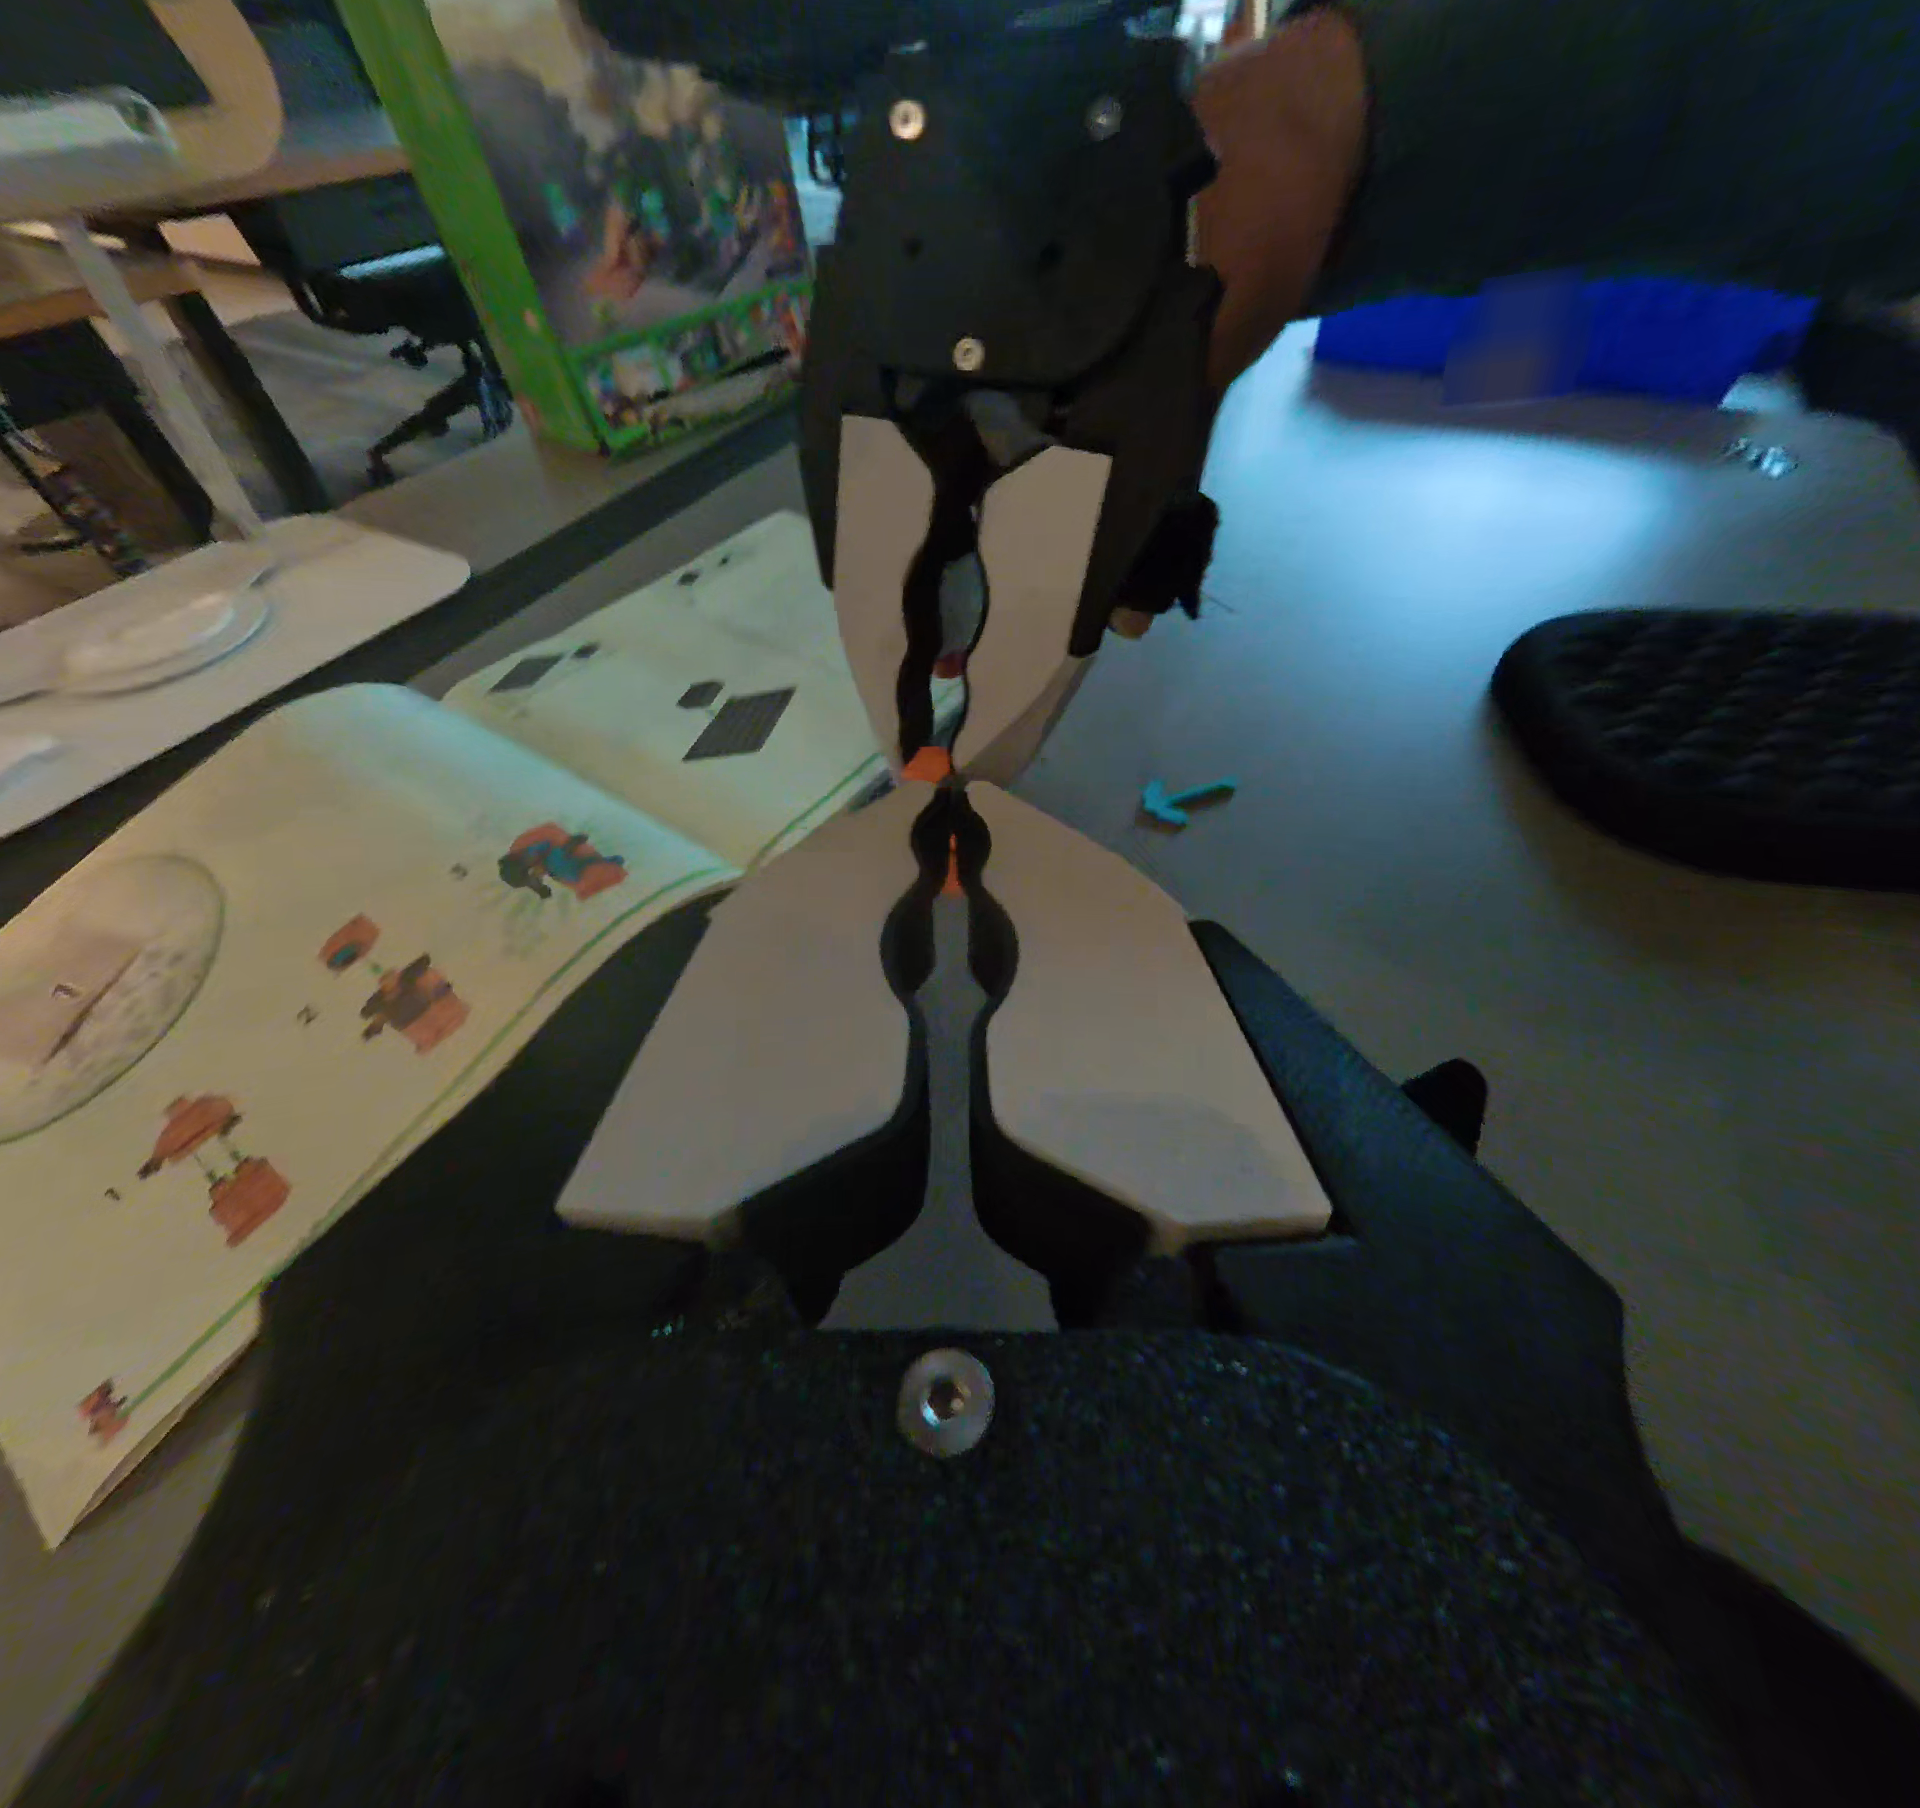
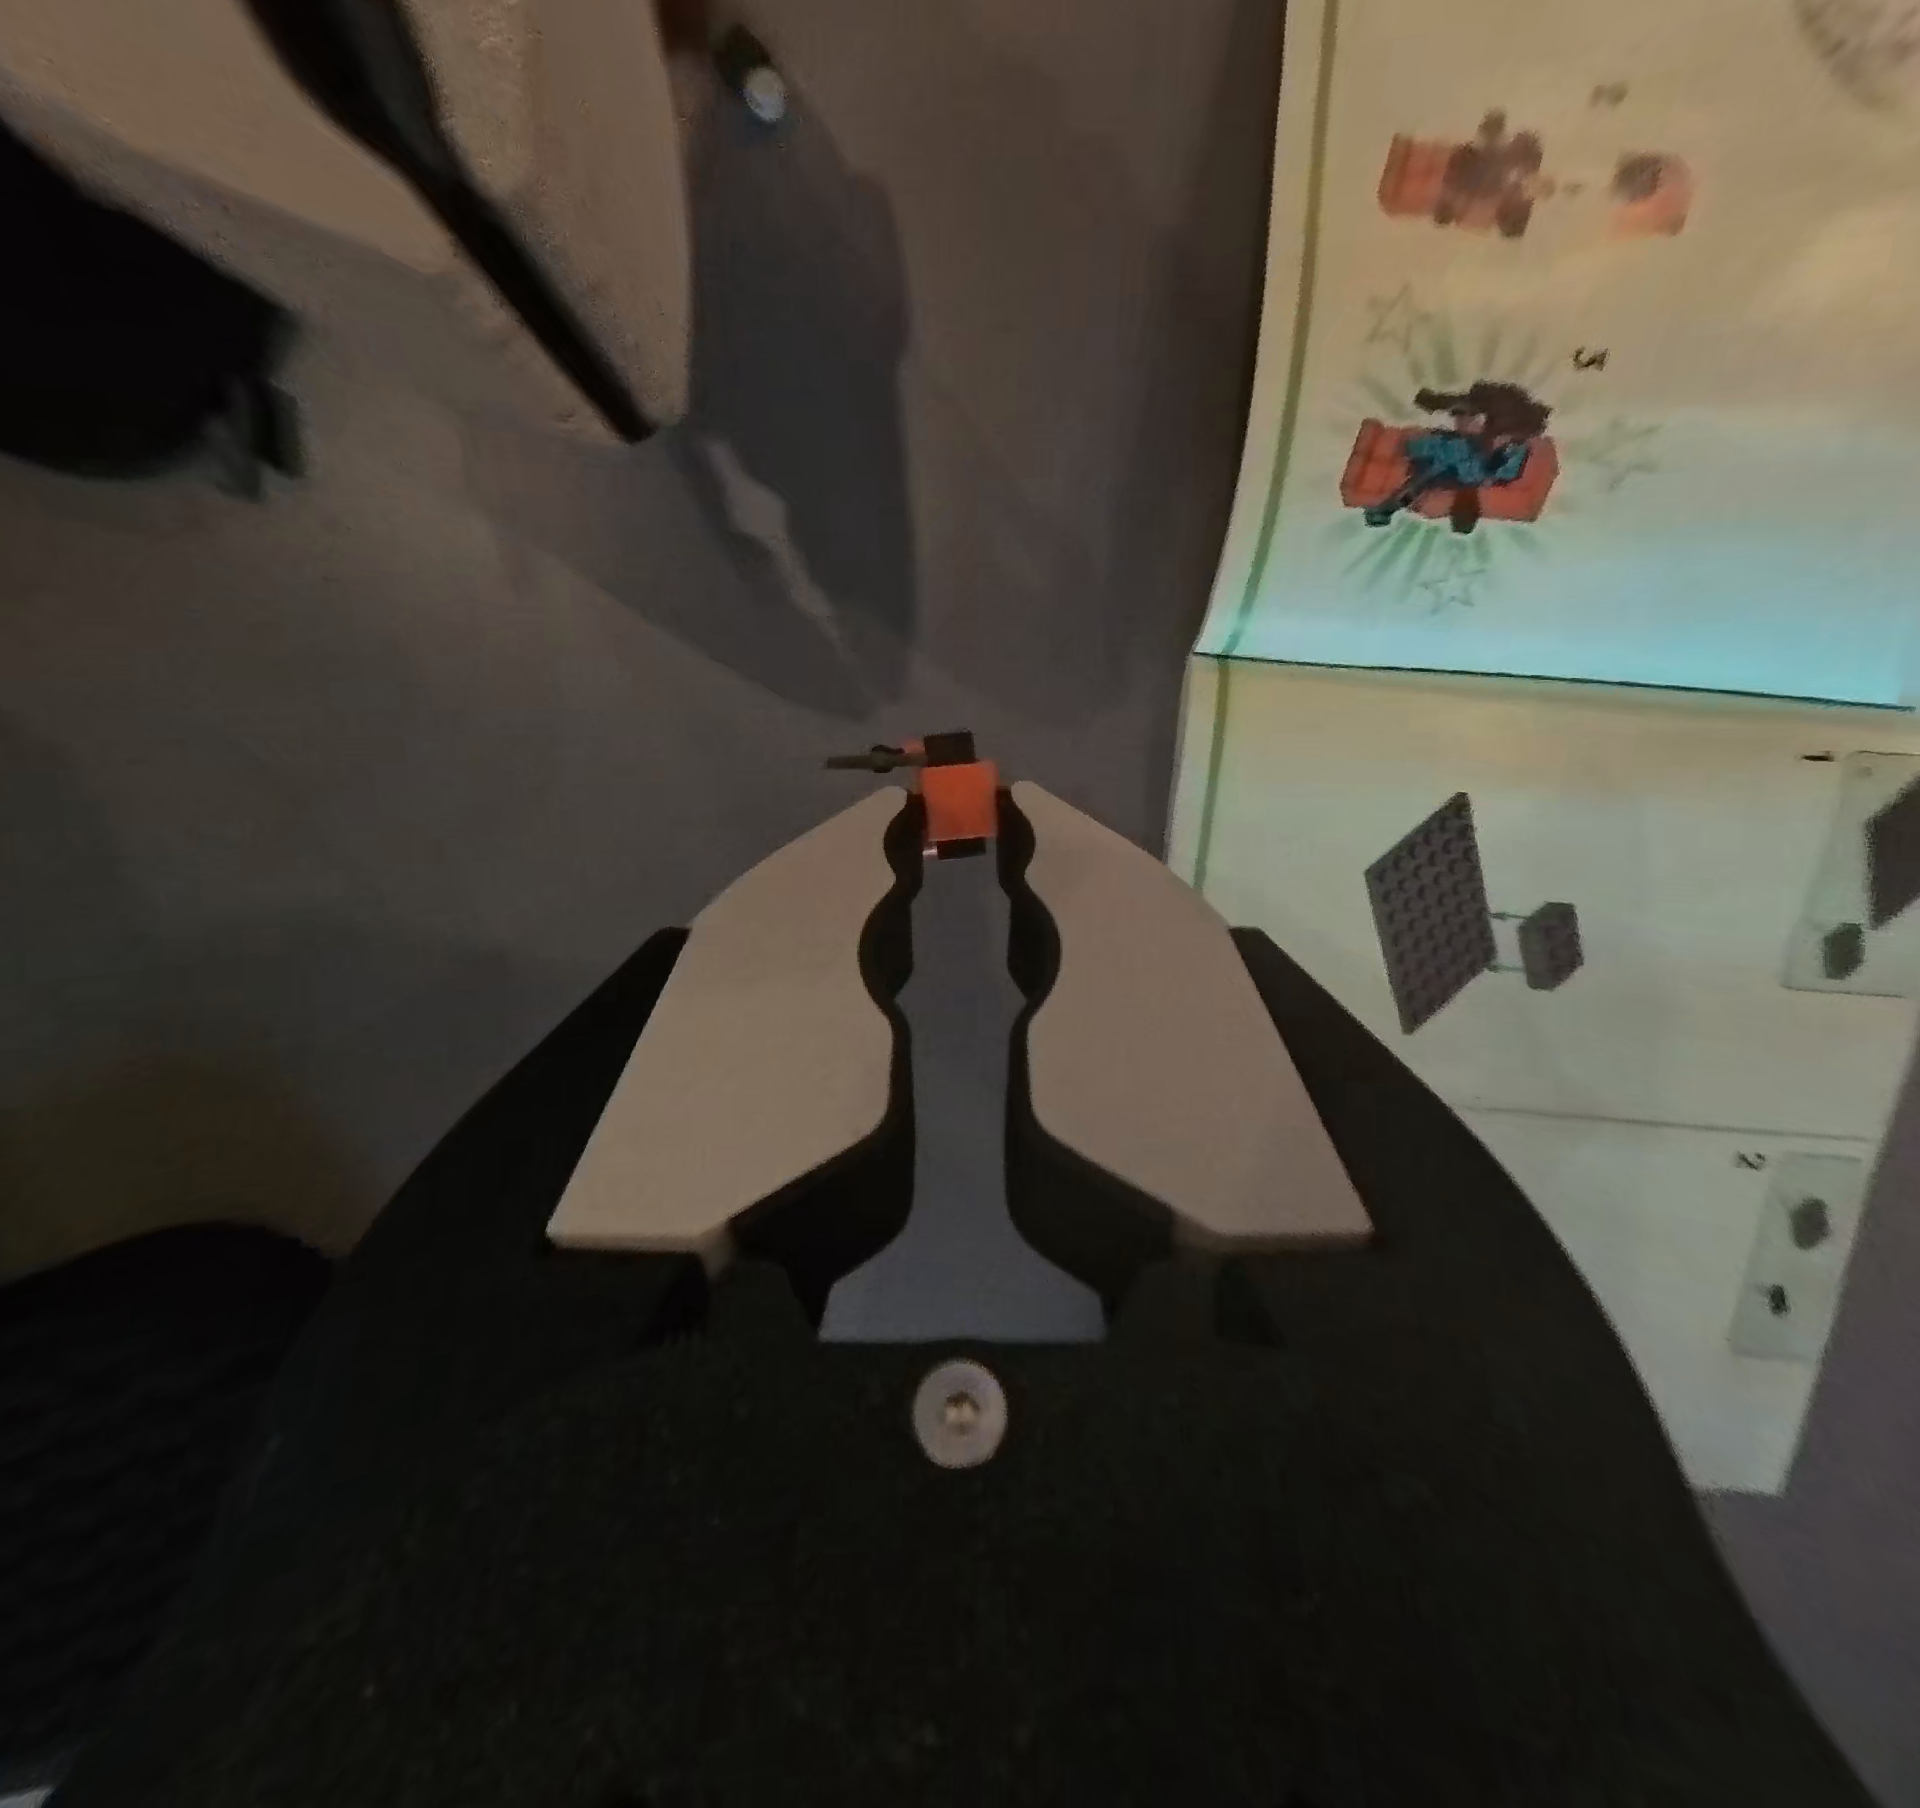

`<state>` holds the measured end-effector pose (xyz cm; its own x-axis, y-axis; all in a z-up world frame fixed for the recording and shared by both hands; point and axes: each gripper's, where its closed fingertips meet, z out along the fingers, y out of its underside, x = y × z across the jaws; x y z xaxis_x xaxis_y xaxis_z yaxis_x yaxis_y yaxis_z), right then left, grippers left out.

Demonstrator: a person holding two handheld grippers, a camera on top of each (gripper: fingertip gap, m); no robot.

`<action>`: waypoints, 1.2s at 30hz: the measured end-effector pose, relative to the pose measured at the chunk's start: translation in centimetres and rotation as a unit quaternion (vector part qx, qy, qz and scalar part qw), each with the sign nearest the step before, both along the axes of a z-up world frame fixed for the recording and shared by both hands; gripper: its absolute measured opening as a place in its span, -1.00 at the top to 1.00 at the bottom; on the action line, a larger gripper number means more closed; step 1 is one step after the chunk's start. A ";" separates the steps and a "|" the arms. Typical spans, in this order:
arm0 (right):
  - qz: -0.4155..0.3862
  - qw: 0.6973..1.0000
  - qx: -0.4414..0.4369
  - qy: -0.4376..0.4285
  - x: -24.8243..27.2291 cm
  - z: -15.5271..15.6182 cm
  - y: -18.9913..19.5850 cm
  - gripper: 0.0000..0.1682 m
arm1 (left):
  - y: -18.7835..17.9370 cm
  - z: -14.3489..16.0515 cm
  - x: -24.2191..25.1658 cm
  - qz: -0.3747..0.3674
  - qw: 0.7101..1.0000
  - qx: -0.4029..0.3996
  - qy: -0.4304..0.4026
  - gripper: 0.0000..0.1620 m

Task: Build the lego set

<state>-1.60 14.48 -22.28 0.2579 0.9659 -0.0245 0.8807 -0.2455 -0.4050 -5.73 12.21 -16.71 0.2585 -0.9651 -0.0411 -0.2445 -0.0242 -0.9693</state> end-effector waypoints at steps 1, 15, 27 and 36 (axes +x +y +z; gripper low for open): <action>-0.001 1.000 -0.006 0.002 0.0 -0.3 0.0 0.85 | -0.1 -0.3 0.1 -0.002 1.000 0.001 0.006 1.00; 0.000 1.000 -0.009 0.010 0.0 -1.1 0.1 0.77 | -0.2 -2.1 0.8 -0.005 0.998 0.024 0.051 0.94; -0.021 0.998 0.030 0.059 0.7 2.7 0.5 0.68 | -0.2 -2.4 1.0 -0.006 0.999 0.014 0.051 0.95; -0.095 0.986 0.075 0.112 5.0 4.4 -2.5 0.69 | -0.3 -2.4 1.1 0.003 0.998 0.015 0.057 1.00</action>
<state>3.40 11.98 -17.90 0.4389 0.8977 0.0380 0.7091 -0.3201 -0.6282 -4.60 11.92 -19.15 0.2554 -0.9617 -0.0991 -0.3527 0.0028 -0.9357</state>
